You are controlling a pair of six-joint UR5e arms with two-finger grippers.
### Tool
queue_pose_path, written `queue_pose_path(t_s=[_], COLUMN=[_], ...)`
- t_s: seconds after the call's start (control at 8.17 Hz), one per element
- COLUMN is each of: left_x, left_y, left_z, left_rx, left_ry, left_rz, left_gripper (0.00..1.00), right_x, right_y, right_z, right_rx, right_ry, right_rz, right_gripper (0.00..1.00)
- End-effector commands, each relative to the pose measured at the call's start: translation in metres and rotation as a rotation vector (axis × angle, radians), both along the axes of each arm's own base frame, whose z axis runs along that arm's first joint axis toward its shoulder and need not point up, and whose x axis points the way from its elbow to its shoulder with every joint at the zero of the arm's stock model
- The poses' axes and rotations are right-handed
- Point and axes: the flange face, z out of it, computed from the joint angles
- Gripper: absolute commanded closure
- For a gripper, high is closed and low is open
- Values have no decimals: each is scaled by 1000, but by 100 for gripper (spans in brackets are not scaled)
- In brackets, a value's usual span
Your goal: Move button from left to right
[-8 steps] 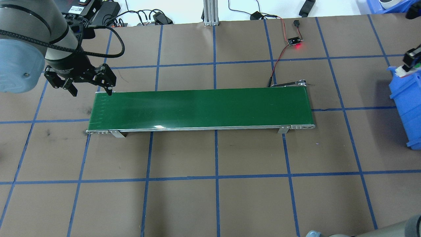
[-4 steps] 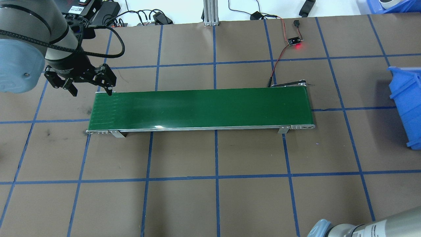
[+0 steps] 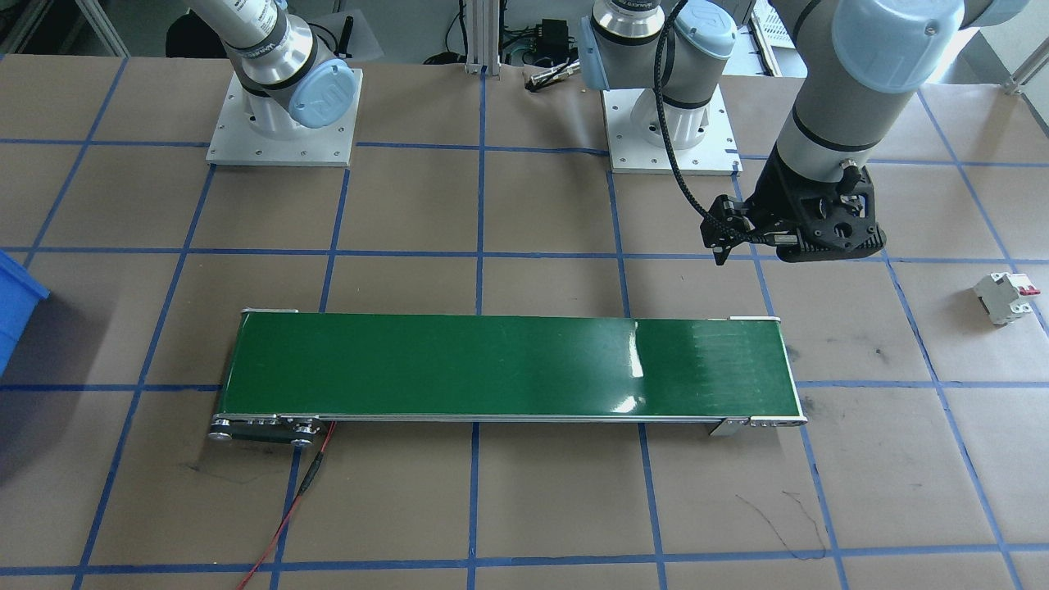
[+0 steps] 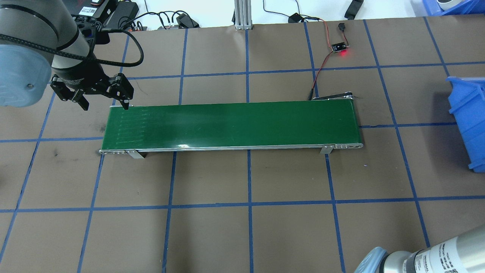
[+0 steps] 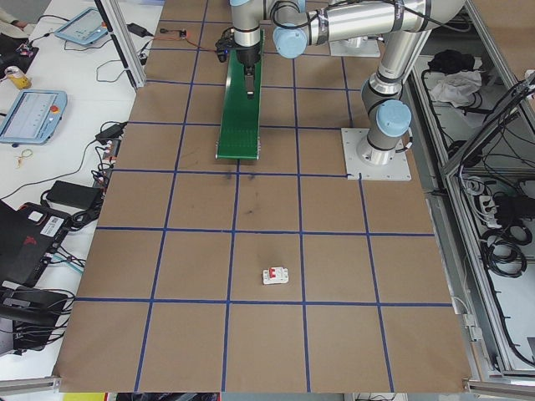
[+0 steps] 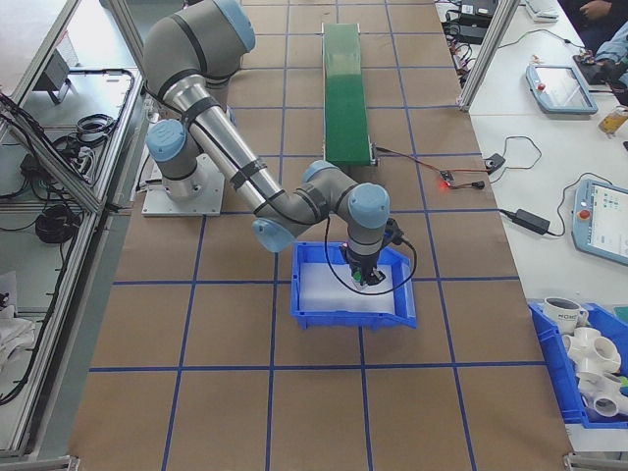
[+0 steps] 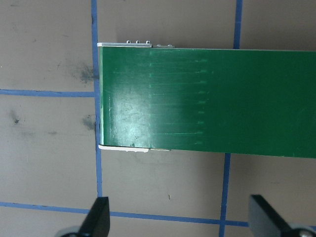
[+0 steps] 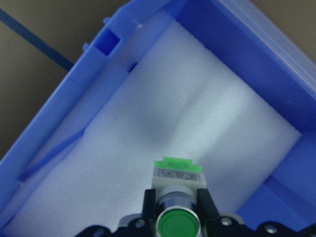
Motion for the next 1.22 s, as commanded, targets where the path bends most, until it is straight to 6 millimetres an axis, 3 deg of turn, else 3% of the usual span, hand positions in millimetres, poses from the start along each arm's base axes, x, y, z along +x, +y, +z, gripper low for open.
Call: queue_pose_path(t_s=[0.0,0.12,0.24,0.37,0.49,0.73,0.86,1.1], left_x=[0,0,0,0,0,1,1,1], left_y=[0,0,0,0,1,1,1,3], left_z=[0,-1,-1,-1,0,0,1,6], left_rx=[-2,-1,1,1,-2,-1,-4,-12], left_ry=[0,1,2,0,0,0,0,-4], left_rz=[3,5,3,3,0,0,0,0], left_gripper=[0,0,0,0,0,0,0,0], right_x=[-3,-3,-2,-1,1,15,36,107], right_y=[6,7,7,7,9,19,25,23], right_z=[-45,-45,-39,-33,-17,36,73,123], right_rx=[88,93,87,76,58,20,7,6], right_ry=[-18,-12,-7,-7,10,44,54,36], right_rz=[6,6,7,11,15,2,5,-75], right_gripper=[100,82,32,3,0,0,0,0])
